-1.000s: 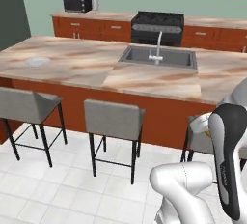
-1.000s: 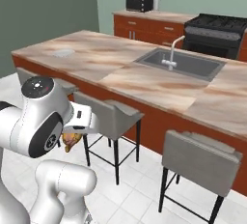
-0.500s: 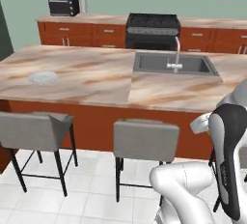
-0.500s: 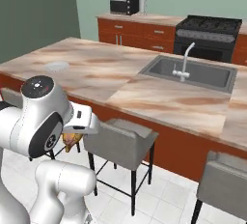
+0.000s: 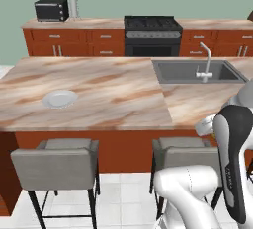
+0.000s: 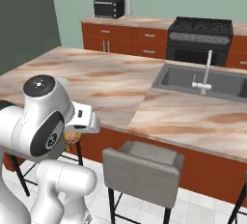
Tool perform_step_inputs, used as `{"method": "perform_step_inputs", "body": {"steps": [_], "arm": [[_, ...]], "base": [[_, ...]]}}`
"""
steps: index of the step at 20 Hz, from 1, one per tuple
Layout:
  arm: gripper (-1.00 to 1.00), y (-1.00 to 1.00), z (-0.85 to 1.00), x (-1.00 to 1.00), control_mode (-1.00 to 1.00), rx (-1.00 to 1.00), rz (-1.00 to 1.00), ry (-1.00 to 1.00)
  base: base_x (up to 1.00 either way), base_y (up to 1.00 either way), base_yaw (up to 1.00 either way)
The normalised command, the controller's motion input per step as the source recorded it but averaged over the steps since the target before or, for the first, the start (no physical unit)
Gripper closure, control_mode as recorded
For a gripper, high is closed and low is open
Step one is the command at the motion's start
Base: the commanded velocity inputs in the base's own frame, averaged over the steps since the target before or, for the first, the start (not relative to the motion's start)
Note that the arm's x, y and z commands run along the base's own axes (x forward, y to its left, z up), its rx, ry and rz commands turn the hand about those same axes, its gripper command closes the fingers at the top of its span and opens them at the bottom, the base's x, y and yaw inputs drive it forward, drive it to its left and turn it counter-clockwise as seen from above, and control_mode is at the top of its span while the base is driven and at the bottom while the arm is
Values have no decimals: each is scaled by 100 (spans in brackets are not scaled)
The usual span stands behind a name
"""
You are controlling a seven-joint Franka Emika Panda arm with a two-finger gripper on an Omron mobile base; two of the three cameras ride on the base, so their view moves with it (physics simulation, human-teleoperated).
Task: Take the chicken drumstick from the fridge and place it on the digital scale on the counter by the fridge. Wait a few seconds for a reading, then move it to the plate on the dining counter.
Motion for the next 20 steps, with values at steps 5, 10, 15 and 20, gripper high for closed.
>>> {"method": "perform_step_inputs", "body": {"steps": [5, 10, 15, 20], "arm": [[100, 0, 0, 0, 100, 0, 0, 0], [100, 0, 0, 0, 100, 0, 0, 0], [100, 0, 0, 0, 100, 0, 0, 0], [100, 0, 0, 0, 100, 0, 0, 0]], "base": [[11, 100, -27], [27, 100, -28], [58, 100, -30], [82, 100, -30]]}}
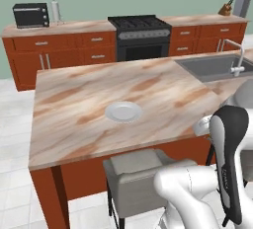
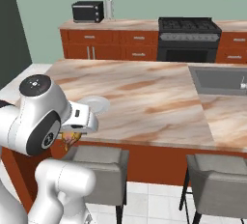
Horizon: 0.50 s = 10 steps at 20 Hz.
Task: Take the chicken drumstick from the fridge and place it on the digital scale on the counter by the fridge. Wait a few seconds for a reading, then move it to the plate on the dining counter.
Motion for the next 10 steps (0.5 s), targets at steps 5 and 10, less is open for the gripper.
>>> {"method": "perform_step_inputs", "body": {"steps": [5, 10], "arm": [[100, 0, 0, 0, 100, 0, 0, 0], [100, 0, 0, 0, 100, 0, 0, 0]], "base": [[36, 49, -14], [0, 0, 0]]}}
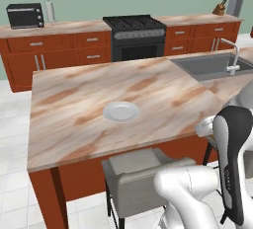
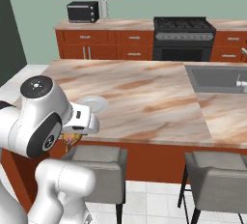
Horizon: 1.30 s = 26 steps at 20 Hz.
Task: Take the chicken drumstick from the fridge and place it on the digital scale on the counter by the fridge. Wait a few seconds for a reading, then move it to the plate on the dining counter.
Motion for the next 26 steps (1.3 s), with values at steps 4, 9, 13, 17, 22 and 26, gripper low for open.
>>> {"method": "perform_step_inputs", "body": {"steps": [4, 9, 13, 17, 22, 26], "arm": [[100, 0, 0, 0, 100, 0, 0, 0], [100, 15, -2, 6, -100, 0, -1, 0], [100, 98, -21, 83, -100, 1, -1, 0], [100, 100, -30, 100, -100, 1, 0, 6], [100, 100, -36, 100, -100, 0, 0, 9], [100, 68, -6, 100, -100, -10, 0, 19]], "base": [[0, 0, 0], [3, 7, 0], [0, 0, 0], [0, 0, 0], [0, 0, 0], [0, 0, 0]]}}
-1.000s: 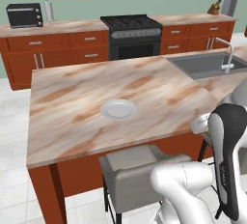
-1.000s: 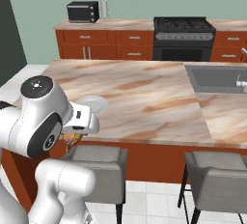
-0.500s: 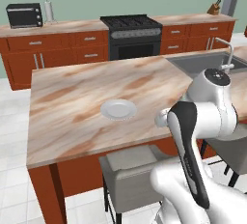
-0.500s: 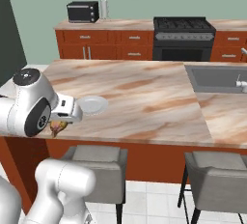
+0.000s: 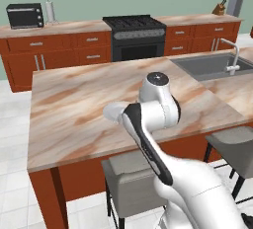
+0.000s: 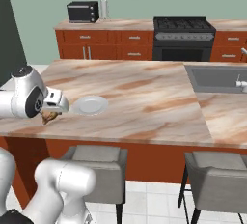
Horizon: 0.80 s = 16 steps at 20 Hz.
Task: Take the chicken drumstick from the fridge and place it on the digital scale on the counter by the fridge. Wait a few seconds for a reading, then move it to the plate on the dining counter.
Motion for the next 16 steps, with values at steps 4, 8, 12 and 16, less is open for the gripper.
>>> {"method": "perform_step_inputs", "body": {"steps": [4, 8, 12, 16], "arm": [[100, 6, 0, 100, -100, -6, 0, 18], [100, -8, 0, 100, -100, 0, 3, 13], [100, -27, -4, 79, -100, 0, 1, 10], [100, -4, -40, 61, -100, 0, 0, 2]], "base": [[0, 0, 0], [0, 0, 0], [0, 0, 0], [0, 0, 0]]}}
